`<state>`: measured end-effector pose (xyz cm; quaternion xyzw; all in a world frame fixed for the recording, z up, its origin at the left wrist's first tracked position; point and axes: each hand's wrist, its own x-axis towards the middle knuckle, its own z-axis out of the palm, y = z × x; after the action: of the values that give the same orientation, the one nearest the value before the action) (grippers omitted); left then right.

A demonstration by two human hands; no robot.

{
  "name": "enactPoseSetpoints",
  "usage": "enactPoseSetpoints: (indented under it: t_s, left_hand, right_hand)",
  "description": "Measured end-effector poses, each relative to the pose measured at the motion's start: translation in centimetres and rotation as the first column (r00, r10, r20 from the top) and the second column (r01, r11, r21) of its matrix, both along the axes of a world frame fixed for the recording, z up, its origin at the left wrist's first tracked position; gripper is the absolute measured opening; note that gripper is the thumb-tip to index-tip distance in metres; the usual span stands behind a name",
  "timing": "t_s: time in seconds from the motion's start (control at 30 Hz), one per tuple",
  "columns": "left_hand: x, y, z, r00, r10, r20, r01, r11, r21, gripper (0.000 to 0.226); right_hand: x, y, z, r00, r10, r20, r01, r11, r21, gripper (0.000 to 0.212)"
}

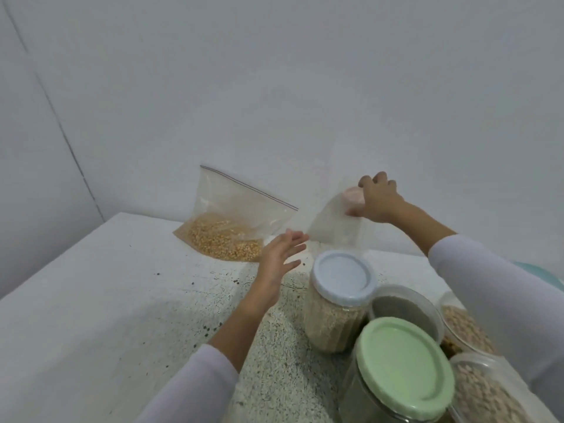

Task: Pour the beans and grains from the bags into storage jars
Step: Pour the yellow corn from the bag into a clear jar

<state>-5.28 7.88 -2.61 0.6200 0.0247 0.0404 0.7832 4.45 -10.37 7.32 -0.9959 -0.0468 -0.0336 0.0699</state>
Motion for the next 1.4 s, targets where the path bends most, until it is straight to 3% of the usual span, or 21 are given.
enactPoseSetpoints:
  t_s: [0.1,0.33,0.4,0.6,0.7,0.8,0.9,1.03,1.2,1.4]
  left_hand:
    - [0.2,1.7,-0.5,0.997,0.076,0.009,-0.077,0.997,0.022,0.030]
    - [0.4,5.9,-1.5,0.980,0.195,-0.029,-0.193,0.979,0.058,0.016]
    - [0.1,7.3,-1.6,0.977,0.209,-0.043,-0.205,0.975,0.087,0.016]
    - [-1.2,12.2,-1.1,0.971,0.229,-0.069,-0.222,0.970,0.101,0.018]
    - [-1.9,14.4,-0.6,0.973,0.227,-0.050,-0.222,0.971,0.094,0.019]
    - [-2.8,16.5,-0.1,0.977,0.211,-0.013,-0.209,0.973,0.096,0.023]
    - [-3.7,18.6,0.1,0.991,0.107,0.075,-0.118,0.980,0.160,0.040]
    - [-5.5,21.3,0.2,0.981,-0.154,0.115,0.109,0.939,0.325,0.080]
    - [-7.7,23.3,-0.7,0.994,-0.019,0.108,-0.022,0.931,0.365,0.125]
    - [-9.0,24.4,-3.5,0.983,0.112,0.146,-0.157,0.923,0.352,0.108]
  right_hand:
    - [2.9,0.2,-1.2,0.994,-0.045,-0.101,0.048,0.998,0.027,0.087]
    - [4.8,1.9,-1.4,0.987,-0.122,-0.102,0.107,0.984,-0.139,0.089]
    - [4.5,2.9,-0.8,0.986,-0.091,-0.139,0.062,0.978,-0.198,0.097]
    - [0.7,10.0,1.6,0.920,0.072,-0.386,-0.154,0.971,-0.185,0.088]
    - [-1.6,14.3,3.0,0.925,0.159,-0.346,-0.254,0.934,-0.250,0.083]
    - [-3.9,18.5,4.5,0.937,0.264,-0.230,-0.331,0.883,-0.334,0.097]
    - [-6.3,22.2,5.0,0.906,0.352,-0.236,-0.415,0.849,-0.326,0.102]
    - [-9.2,26.1,4.0,0.843,0.448,-0.298,-0.511,0.840,-0.182,0.097]
    - [-11.6,29.3,1.6,0.807,0.500,-0.315,-0.543,0.837,-0.064,0.100]
    - [-13.9,31.7,-2.1,0.813,0.563,-0.148,-0.581,0.771,-0.258,0.106]
